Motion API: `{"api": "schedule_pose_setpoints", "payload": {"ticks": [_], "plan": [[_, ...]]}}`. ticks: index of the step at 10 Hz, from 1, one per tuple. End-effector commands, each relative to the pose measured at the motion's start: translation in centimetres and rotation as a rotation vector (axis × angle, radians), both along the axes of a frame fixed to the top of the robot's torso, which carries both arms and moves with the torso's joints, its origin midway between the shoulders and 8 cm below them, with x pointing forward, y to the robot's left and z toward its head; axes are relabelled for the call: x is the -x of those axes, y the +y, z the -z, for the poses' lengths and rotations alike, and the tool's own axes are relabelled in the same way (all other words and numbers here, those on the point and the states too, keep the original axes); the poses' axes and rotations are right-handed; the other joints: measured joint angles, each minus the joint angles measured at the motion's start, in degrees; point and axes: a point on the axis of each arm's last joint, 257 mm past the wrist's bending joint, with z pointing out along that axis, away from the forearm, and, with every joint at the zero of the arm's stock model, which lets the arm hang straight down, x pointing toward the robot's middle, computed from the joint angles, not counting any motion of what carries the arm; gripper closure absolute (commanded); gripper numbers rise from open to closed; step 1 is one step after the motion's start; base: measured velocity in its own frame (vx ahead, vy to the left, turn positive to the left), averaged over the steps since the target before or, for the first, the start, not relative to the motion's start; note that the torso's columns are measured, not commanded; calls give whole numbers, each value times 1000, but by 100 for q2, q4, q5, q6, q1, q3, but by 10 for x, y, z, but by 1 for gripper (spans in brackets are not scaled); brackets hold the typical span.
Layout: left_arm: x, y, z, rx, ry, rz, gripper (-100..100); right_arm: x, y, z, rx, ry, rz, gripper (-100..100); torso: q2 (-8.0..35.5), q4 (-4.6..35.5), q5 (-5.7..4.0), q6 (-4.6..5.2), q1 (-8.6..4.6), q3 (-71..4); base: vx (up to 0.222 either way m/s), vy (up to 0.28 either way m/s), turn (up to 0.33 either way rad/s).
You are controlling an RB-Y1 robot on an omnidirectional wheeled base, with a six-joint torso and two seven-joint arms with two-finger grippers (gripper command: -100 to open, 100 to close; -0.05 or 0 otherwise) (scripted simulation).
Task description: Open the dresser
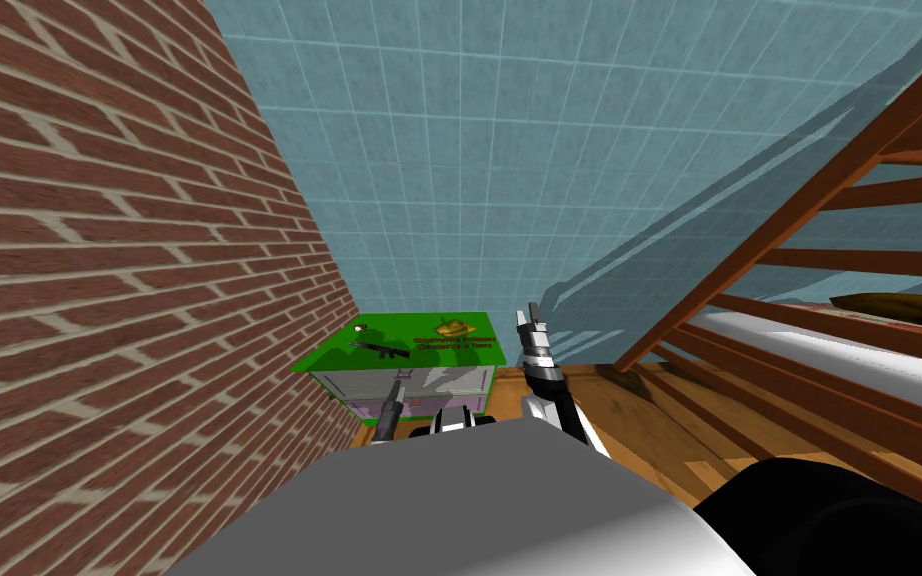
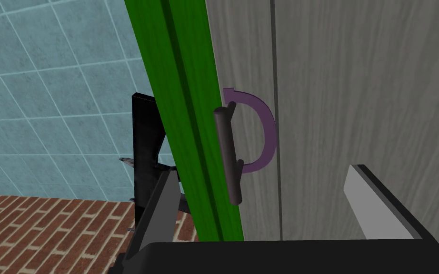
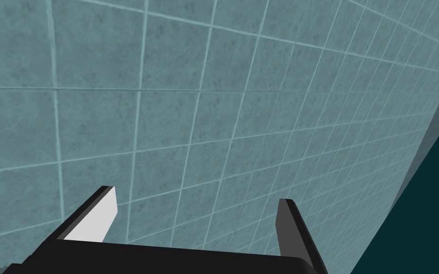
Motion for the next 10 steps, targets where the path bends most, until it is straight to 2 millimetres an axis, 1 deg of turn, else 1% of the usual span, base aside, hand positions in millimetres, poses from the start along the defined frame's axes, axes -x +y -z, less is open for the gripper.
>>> {"api": "schedule_pose_setpoints", "payload": {"ticks": [1,2,4,6,7,9,10], "plan": [[-3,28,-2,-8,-4,20,-100,0,0,0,0,0,0,0,-9,-2,1,1,1,-6,38,-151,68],[-3,28,-2,0,-3,21,-100,0,0,0,0,0,0,0,-8,-3,3,-1,10,-6,18,-103,34],[-7,50,-4,-2,-3,35,-100,0,0,0,0,0,0,0,1,0,12,0,39,1,6,-84,73],[-10,72,-7,-6,-2,47,-100,0,0,0,0,0,0,0,4,1,9,1,28,3,-15,-104,78],[-10,72,-7,3,-1,48,-100,0,0,0,0,0,0,0,-1,0,3,1,5,0,-5,-98,32],[-14,94,-12,8,0,59,-100,0,0,0,0,0,0,0,-5,-2,10,-1,35,-4,-15,-62,89],[-14,94,-12,11,1,60,-100,0,0,0,0,0,0,0,-2,-1,10,-1,33,-2,-6,-19,40]]}}
